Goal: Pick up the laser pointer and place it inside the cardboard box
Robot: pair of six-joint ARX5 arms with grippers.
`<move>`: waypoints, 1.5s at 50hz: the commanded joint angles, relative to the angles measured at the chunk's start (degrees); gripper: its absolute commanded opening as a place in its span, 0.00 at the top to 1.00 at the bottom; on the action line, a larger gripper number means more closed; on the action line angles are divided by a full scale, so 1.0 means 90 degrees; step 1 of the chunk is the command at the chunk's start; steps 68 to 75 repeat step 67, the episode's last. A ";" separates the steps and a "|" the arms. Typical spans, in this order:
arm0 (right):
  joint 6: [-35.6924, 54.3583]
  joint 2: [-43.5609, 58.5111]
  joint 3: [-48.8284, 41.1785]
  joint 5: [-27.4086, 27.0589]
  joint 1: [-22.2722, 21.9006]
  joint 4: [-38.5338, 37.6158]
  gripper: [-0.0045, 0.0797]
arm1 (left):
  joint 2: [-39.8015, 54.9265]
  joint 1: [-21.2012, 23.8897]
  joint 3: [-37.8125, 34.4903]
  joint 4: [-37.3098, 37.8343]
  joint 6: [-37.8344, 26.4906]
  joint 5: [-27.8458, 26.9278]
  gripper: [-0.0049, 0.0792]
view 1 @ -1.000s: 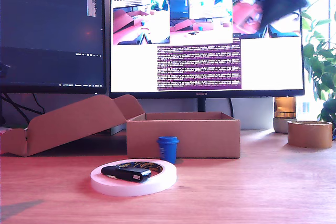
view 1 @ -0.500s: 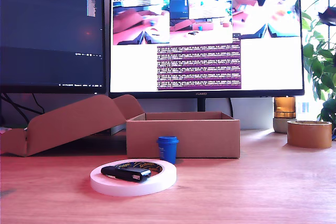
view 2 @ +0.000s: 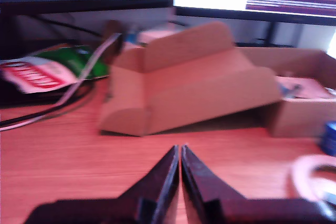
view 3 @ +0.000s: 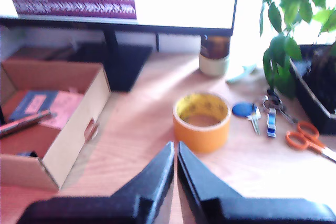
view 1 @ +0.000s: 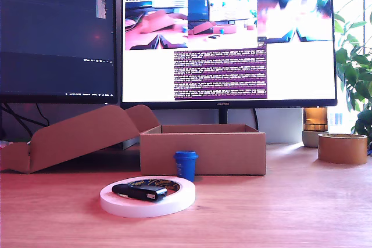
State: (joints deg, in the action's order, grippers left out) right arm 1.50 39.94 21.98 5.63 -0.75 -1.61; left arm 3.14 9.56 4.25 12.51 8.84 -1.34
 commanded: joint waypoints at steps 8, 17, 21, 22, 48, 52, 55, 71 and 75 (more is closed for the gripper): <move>-0.0330 -0.0063 -0.0561 0.0019 -0.0012 -0.0663 0.96 | 0.0024 -0.0002 -0.0187 0.0012 0.0039 0.0015 0.97; -0.0342 -0.0267 -0.1273 -0.0036 -0.0015 -0.1396 0.96 | 0.0024 -0.0002 -0.0185 0.0233 0.0034 0.0015 0.97; -0.0350 -0.0457 -0.1598 -0.0032 -0.0012 -0.1707 0.96 | 0.0024 -0.0002 -0.0185 0.0401 0.0032 0.0015 0.97; -0.0359 -0.0508 -0.1712 -0.0032 -0.0012 -0.1744 0.96 | 0.0024 -0.0002 -0.0185 0.0444 0.0029 0.0015 0.97; -0.0311 -0.2565 -0.2137 0.0007 0.0262 -0.0262 0.96 | 0.0024 -0.0002 -0.0185 0.0780 0.0022 0.0015 0.97; -0.0304 -0.2832 -0.2137 -0.0024 0.0304 0.0087 0.96 | 0.0024 -0.0002 -0.0185 0.0777 0.0022 0.0015 0.97; -0.0306 -0.2994 -0.2137 -0.0027 0.0304 0.0279 0.96 | 0.0024 -0.0002 -0.0185 0.0777 0.0022 0.0015 0.97; -0.0306 -0.3449 -0.2135 -0.0027 0.0304 0.0517 0.96 | 0.0024 -0.0002 -0.0185 0.0780 0.0022 0.0015 0.97; -0.0306 -0.3449 -0.2135 -0.0027 0.0304 0.0517 0.96 | 0.0024 -0.0002 -0.0185 0.0780 0.0022 0.0015 0.97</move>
